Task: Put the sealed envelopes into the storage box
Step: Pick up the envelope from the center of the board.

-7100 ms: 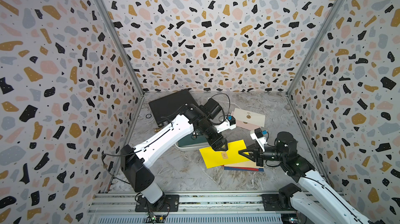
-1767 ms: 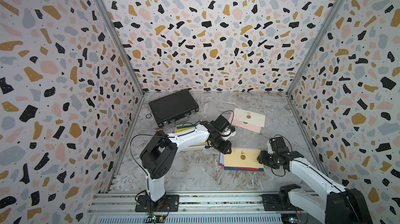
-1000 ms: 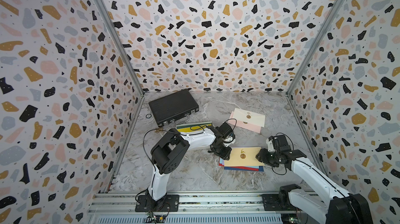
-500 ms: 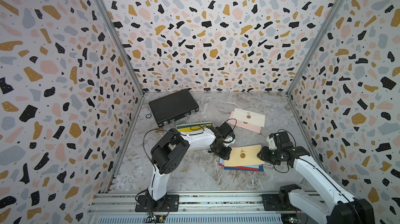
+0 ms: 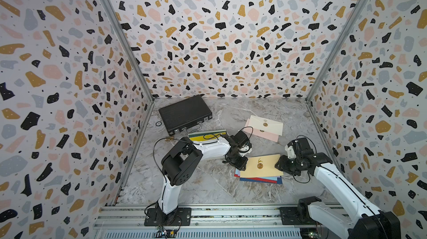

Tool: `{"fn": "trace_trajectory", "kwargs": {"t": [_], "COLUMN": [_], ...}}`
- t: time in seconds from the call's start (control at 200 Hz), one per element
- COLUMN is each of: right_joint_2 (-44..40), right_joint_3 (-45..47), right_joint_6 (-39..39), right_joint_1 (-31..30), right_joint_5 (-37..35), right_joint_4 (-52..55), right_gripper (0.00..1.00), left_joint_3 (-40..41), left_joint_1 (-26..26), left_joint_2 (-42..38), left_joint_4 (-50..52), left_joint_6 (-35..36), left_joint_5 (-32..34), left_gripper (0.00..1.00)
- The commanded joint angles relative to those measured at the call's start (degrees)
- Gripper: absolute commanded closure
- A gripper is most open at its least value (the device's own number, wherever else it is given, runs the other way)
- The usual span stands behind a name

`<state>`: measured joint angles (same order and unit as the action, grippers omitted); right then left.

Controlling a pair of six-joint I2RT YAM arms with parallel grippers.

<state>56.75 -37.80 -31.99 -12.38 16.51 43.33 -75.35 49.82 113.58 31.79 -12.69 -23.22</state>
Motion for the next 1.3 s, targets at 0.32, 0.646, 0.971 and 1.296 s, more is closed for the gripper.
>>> {"fn": "trace_trajectory", "kwargs": {"t": [0.32,0.646,0.971,1.296], "right_joint_2": [-2.05,-1.64,0.73,-0.15], "right_joint_3": [-9.83,-9.23,-6.66,-10.71], "right_joint_6": [-11.69,-15.67,-11.74,-8.12], "right_joint_1": [-0.01,-0.02,-0.01,-0.01], "right_joint_5": [10.02,13.91,13.28,9.79], "right_joint_4": [7.94,4.88,3.91,7.62], "right_gripper": [0.62,0.73,0.85,1.00], "left_joint_3": [1.35,1.19,1.26,-0.62], "left_joint_1": [0.80,0.92,1.05,1.03], "left_joint_2": [2.61,2.72,2.20,-8.99], "left_joint_4": [0.47,0.61,0.20,2.22], "left_joint_6": [0.35,0.39,0.30,0.69], "left_joint_5": [1.95,2.04,1.87,3.63], "left_gripper": [0.71,0.71,0.71,0.52]}}
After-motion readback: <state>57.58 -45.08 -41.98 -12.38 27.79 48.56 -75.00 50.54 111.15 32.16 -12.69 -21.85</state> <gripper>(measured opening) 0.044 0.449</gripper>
